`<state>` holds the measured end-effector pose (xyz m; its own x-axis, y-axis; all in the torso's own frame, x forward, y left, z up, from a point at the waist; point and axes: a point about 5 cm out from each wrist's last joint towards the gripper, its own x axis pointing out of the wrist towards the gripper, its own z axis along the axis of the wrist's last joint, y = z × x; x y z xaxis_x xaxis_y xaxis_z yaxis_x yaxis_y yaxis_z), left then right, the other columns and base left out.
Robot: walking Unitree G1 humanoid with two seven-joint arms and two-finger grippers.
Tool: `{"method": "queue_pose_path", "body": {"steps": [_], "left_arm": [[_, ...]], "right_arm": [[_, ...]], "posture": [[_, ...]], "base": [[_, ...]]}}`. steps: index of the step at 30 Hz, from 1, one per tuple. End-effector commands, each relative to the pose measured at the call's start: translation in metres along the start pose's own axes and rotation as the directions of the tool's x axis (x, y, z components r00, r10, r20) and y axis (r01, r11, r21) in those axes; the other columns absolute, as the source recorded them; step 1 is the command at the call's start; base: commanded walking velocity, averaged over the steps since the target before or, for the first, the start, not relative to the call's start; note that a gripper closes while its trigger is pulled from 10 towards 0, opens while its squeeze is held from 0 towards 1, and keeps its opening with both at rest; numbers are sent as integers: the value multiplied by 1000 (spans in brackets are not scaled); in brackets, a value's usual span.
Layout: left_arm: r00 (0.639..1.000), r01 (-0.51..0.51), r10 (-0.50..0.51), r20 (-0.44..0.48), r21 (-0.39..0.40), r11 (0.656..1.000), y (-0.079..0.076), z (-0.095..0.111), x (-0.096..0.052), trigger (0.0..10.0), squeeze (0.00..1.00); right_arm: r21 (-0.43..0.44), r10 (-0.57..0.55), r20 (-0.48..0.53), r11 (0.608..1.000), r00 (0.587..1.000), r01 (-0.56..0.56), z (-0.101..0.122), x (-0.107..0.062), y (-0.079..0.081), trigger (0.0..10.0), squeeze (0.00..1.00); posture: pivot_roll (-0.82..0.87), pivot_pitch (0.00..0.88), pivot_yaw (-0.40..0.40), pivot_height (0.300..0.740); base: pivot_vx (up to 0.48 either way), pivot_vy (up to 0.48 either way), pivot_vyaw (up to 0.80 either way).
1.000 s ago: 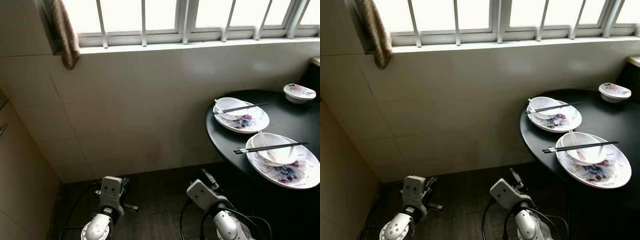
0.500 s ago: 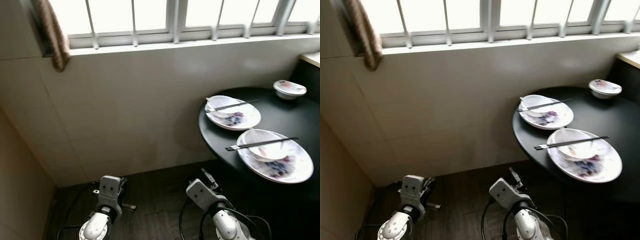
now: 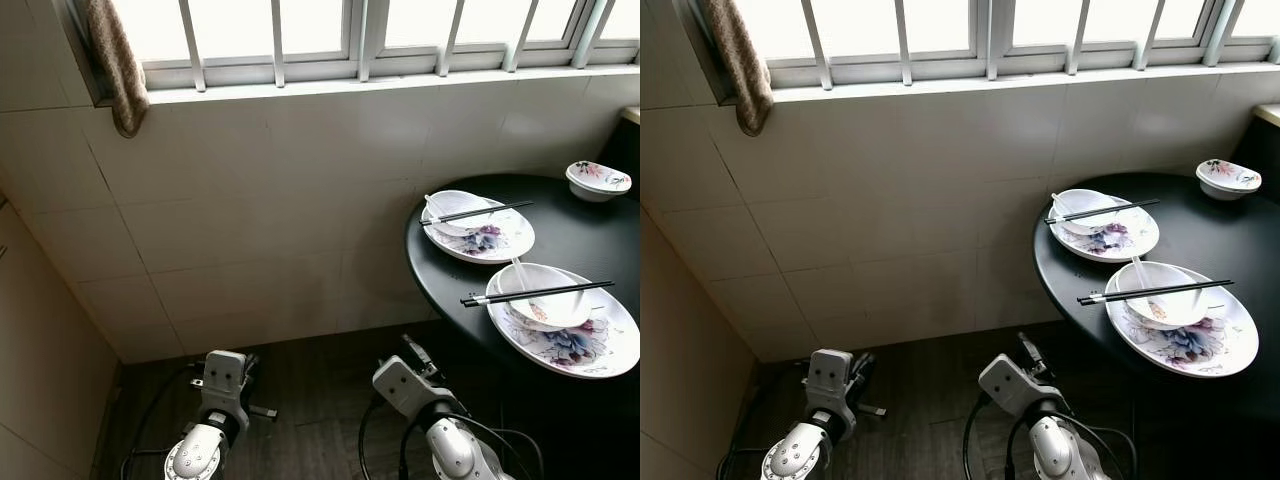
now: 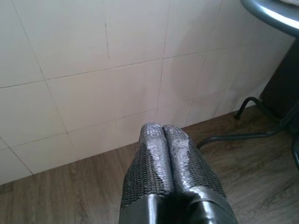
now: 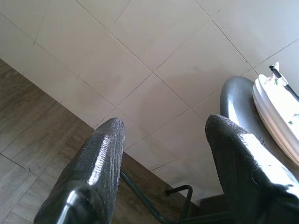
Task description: Kitchen organization
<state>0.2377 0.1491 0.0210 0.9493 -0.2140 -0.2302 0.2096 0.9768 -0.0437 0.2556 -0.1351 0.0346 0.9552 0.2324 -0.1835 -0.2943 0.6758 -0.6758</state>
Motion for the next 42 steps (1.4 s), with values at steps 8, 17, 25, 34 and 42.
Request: {"method": "queue_pose_path", "body": {"steps": [8,17,25,34,42], "left_arm": [[1000,-6,6,-11,2,1000,2,-1,-1,10000,0],[1000,-6,6,-15,-6,1000,3,-2,0,10000,0],[1000,-9,9,-8,-1,1000,2,-1,0,10000,0],[1000,-5,5,-10,-4,1000,1,-1,0,10000,0],[1000,-5,5,-8,-2,1000,1,-1,1,10000,0]], "right_arm": [[11,0,-11,1000,1000,0,-2,-1,1,10000,0],[15,2,-19,1000,1000,-2,-3,1,2,10000,0],[17,12,-20,1000,1000,-12,-4,1,2,10000,0],[18,13,-21,1000,1000,-13,-4,1,2,10000,0],[18,13,-22,1000,1000,-12,-4,2,2,10000,0]], "posture": [[-69,0,7,740],[-76,0,4,740],[-74,0,-2,740],[-80,0,6,740],[-75,0,1,740]], "base": [[0,0,0],[0,0,0],[0,0,0],[0,0,0],[0,0,0]]}}
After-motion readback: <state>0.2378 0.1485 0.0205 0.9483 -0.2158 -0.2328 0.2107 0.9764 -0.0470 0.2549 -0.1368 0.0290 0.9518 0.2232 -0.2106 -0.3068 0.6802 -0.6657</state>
